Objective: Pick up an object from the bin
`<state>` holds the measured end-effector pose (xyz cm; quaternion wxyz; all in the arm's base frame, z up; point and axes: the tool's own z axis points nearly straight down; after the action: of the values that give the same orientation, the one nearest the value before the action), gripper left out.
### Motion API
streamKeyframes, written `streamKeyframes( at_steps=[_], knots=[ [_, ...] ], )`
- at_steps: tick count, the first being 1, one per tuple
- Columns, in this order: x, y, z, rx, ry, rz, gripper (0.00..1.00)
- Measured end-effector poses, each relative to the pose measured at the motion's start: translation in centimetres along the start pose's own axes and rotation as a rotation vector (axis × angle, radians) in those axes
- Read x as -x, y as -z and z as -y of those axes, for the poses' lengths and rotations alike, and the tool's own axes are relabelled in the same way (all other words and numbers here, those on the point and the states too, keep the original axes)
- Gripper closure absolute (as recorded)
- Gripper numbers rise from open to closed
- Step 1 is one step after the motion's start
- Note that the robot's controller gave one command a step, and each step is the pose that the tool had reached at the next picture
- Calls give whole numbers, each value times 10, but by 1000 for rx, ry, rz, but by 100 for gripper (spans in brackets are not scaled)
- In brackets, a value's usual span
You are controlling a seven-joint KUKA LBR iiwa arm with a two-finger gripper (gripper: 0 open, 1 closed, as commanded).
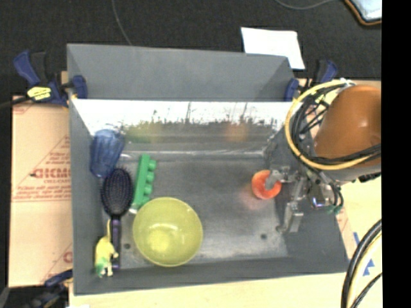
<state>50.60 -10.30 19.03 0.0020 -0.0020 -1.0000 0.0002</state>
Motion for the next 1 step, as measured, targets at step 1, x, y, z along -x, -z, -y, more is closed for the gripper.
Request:
streamKeyframes(
  at_steps=[1],
  knots=[
    [2,3,0,-1,4,7,0]
  ],
)
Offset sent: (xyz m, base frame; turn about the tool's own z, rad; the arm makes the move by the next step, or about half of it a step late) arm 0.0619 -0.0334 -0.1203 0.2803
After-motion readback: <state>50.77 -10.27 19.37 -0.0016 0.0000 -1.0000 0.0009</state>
